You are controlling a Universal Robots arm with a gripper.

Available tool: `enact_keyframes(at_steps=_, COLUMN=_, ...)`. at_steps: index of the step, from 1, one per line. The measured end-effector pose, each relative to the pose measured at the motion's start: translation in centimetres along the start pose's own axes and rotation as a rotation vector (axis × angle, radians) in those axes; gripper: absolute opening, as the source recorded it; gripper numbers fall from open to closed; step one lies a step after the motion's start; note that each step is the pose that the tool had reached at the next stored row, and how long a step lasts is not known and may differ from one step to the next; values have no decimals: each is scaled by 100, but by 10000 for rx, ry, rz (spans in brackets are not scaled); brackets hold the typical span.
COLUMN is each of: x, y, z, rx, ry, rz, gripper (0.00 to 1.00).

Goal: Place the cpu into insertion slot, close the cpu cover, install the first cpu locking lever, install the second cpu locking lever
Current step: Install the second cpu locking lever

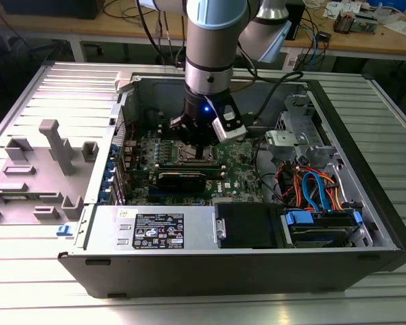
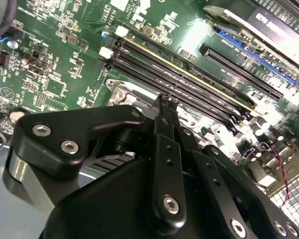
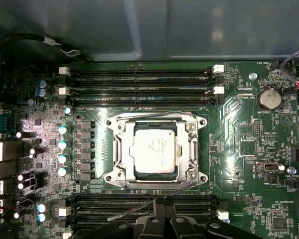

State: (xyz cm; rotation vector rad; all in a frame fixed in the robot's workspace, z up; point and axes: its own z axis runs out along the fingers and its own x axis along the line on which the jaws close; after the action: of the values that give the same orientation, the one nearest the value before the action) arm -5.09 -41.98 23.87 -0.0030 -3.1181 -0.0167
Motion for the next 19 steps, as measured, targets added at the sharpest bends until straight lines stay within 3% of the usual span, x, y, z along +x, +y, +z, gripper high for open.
enact_keyframes(at_steps=13, x=60, y=-2, z=9, rx=12, ry=210, rz=-410, gripper=11)
enact_keyframes(at_steps=19, x=117, y=-2, z=18, rx=12, ry=219, rz=-439, gripper=11)
